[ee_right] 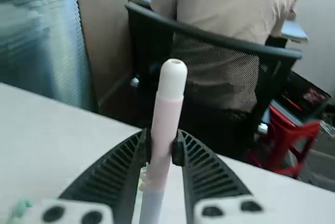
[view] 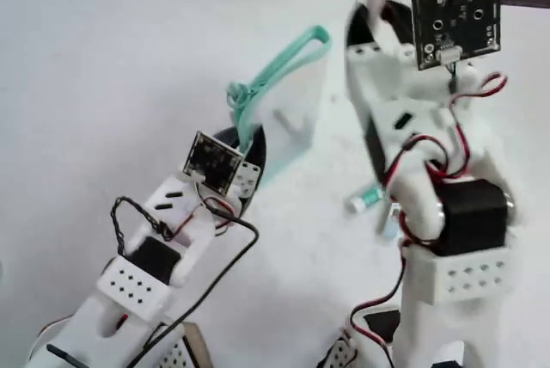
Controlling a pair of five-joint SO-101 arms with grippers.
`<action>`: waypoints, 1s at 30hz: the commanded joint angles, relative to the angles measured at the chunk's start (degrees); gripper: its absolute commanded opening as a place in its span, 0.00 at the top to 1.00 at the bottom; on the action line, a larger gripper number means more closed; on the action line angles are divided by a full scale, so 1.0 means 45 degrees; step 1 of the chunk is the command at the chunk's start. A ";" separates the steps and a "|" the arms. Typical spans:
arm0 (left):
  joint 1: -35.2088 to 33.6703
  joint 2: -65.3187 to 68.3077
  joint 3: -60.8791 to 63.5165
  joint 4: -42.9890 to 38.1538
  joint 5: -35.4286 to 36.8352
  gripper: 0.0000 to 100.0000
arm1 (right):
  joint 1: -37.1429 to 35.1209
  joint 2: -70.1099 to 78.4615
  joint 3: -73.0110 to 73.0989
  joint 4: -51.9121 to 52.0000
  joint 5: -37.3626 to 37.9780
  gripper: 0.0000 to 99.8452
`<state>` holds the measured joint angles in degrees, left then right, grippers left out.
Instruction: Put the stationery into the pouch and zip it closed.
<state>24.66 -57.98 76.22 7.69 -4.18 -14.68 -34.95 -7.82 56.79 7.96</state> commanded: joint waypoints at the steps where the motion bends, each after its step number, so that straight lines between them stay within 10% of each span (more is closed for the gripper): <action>1: -0.0029 0.0107 -0.0039 0.0059 -0.0156 0.98 | -0.0791 -0.0166 0.0293 -0.2686 -0.0547 0.98; 13: -0.0029 0.0088 -0.0039 0.0059 -0.0176 0.98 | -0.0830 0.2667 0.0918 -0.4015 -0.0586 0.98; 23: -0.0029 0.0068 -0.0039 0.0039 -0.0176 0.98 | -0.1885 0.2491 0.0606 -0.0869 -0.0488 0.98; 30: -0.0029 0.0107 -0.0039 0.0059 -0.0176 0.98 | -0.2217 0.2432 -0.0254 0.0654 -0.0527 0.68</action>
<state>24.57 -57.98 76.22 7.69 -4.18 -24.26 -22.73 -5.80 58.20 5.67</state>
